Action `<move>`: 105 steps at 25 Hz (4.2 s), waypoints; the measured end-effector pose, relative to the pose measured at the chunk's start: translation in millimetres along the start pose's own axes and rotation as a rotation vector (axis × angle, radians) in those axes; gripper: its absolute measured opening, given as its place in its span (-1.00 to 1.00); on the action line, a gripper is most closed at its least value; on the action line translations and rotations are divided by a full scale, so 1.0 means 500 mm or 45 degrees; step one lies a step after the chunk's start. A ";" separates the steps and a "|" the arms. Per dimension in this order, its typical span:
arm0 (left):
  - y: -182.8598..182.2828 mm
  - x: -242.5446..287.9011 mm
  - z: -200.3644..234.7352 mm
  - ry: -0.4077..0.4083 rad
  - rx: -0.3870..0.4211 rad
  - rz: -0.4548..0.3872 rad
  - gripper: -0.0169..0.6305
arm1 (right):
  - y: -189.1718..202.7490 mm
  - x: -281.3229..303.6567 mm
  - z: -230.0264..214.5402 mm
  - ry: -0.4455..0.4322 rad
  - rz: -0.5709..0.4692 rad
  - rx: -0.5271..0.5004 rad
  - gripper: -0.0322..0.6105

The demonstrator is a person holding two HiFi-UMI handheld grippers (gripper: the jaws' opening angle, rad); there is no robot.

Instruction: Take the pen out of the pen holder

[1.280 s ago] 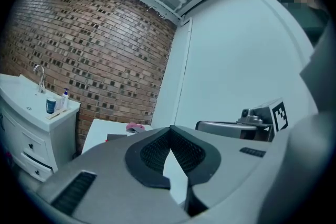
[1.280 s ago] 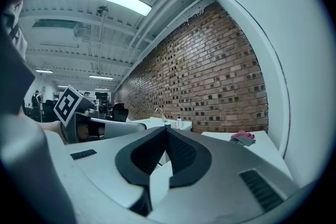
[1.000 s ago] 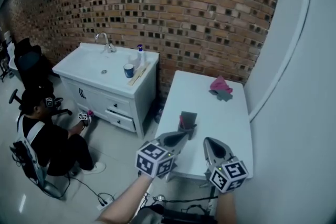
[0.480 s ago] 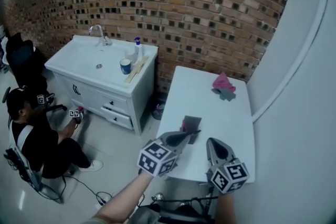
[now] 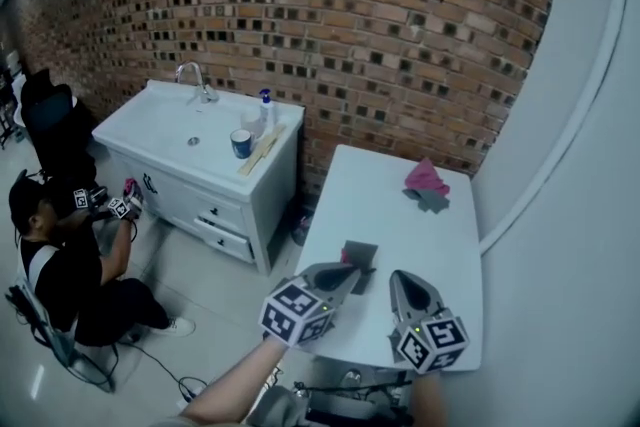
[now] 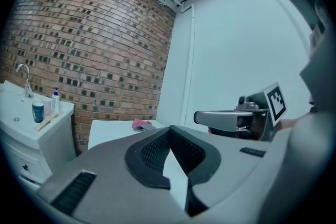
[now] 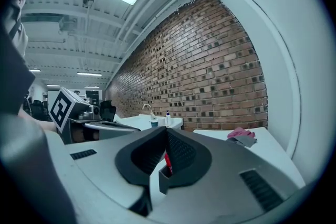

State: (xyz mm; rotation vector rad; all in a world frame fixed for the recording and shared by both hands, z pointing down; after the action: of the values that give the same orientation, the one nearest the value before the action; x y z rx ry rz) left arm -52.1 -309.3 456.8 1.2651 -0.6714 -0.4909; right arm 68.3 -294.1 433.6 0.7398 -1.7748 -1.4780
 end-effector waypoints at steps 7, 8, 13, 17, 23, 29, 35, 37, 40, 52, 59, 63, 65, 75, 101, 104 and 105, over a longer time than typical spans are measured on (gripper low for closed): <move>-0.014 0.020 0.007 -0.024 0.018 0.004 -0.94 | -0.008 0.007 -0.019 -0.040 -0.014 -0.009 -0.93; -0.013 0.023 0.009 -0.027 0.016 0.008 -0.94 | -0.008 0.007 -0.021 -0.038 -0.011 -0.007 -0.93; -0.014 0.036 0.015 -0.051 0.012 0.018 -0.94 | -0.011 0.005 -0.035 -0.035 -0.002 0.001 -0.93; 0.006 0.058 0.014 -0.071 0.057 0.067 -0.94 | -0.013 0.005 -0.043 -0.034 -0.001 0.007 -0.93; 0.077 0.124 0.025 -0.043 0.082 0.188 -0.79 | -0.012 0.007 -0.059 -0.029 0.007 0.007 -0.93; 0.127 0.181 0.030 -0.026 0.083 0.267 -0.56 | -0.005 0.002 -0.071 -0.018 0.027 0.006 -0.93; 0.159 0.229 0.033 -0.067 0.195 0.368 -0.56 | -0.003 -0.015 -0.102 0.014 0.038 0.016 -0.93; 0.168 0.237 0.036 -0.078 0.210 0.395 -0.56 | -0.001 -0.021 -0.113 0.019 0.035 0.019 -0.93; 0.180 0.244 0.041 -0.099 0.215 0.416 -0.58 | 0.000 -0.031 -0.124 0.048 0.042 0.024 -0.93; 0.043 0.185 0.048 -0.157 0.202 0.205 -0.77 | -0.025 -0.020 -0.120 0.013 0.014 0.023 -0.93; -0.053 0.106 0.049 -0.163 0.095 -0.024 -0.77 | -0.039 -0.009 -0.096 -0.029 -0.034 0.000 -0.93; -0.099 0.057 0.044 -0.166 0.036 -0.136 -0.77 | -0.058 -0.011 -0.081 -0.036 -0.058 -0.006 -0.93; -0.114 0.035 0.042 -0.158 0.010 -0.185 -0.77 | -0.063 -0.013 -0.074 -0.042 -0.073 -0.013 -0.93; -0.146 -0.030 0.038 -0.071 -0.102 -0.330 -0.77 | -0.098 -0.015 -0.038 -0.077 -0.164 -0.012 -0.93; -0.119 -0.036 0.044 -0.076 -0.165 -0.323 -0.77 | -0.096 -0.006 -0.038 -0.104 -0.140 0.058 -0.94; -0.121 -0.035 0.042 -0.074 -0.166 -0.315 -0.77 | -0.100 -0.007 -0.039 -0.104 -0.137 0.061 -0.94; -0.121 -0.035 0.042 -0.073 -0.167 -0.314 -0.77 | -0.101 -0.007 -0.039 -0.103 -0.136 0.062 -0.94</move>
State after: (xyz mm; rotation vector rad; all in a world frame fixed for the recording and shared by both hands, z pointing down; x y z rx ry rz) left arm -77.5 -326.9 398.0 1.2191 -0.5239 -0.7646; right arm 85.8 -312.0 385.7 0.8213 -1.8636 -1.5593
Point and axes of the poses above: the fingertips, and each gripper's own axes: x forward along the fingers, z to its left, y out of its underside, the point moved 4 cm from there along -x, backward along the fingers, and after that the axes turned 1 degree about z, right-handed, at the moved point
